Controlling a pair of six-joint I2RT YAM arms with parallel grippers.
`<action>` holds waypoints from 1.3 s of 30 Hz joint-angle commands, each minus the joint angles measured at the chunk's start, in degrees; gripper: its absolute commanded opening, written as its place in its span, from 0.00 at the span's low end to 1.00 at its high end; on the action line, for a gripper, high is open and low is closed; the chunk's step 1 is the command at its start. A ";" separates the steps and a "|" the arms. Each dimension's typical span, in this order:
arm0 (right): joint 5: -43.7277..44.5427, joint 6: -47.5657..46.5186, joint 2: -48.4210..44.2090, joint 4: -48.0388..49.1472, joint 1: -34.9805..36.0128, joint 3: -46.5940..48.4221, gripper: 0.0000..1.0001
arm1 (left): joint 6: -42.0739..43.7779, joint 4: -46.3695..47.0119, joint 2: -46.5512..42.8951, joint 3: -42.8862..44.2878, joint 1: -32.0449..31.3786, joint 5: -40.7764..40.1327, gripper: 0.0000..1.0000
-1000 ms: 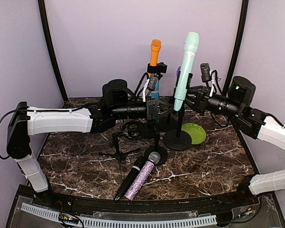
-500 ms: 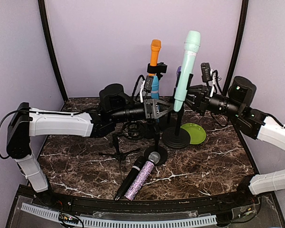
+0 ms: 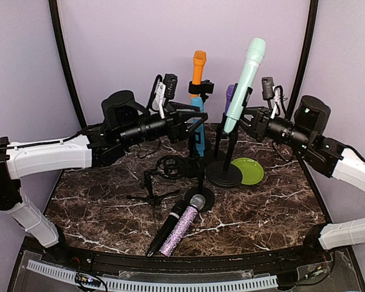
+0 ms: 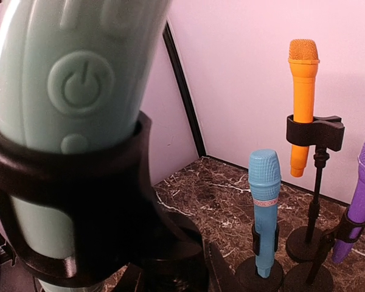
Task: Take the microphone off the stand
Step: Unscrew the knob on the microphone stand.
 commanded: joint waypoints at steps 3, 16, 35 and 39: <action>0.08 4.81 1.48 2.73 -0.01 7.19 0.00 | 36.57 -1.45 -6.39 -6.50 -2.39 -0.14 0.49; -7.90 7.70 3.58 2.49 -0.11 10.08 0.00 | 73.22 -0.27 -2.44 -7.91 -10.35 -15.35 0.43; -10.32 7.21 5.49 0.81 -0.14 11.16 0.00 | 83.79 8.60 -0.32 -6.91 -10.88 -18.81 0.50; -8.77 7.22 5.90 -0.57 -0.18 11.94 0.00 | 83.21 6.49 -1.36 -6.81 -10.88 -17.44 0.50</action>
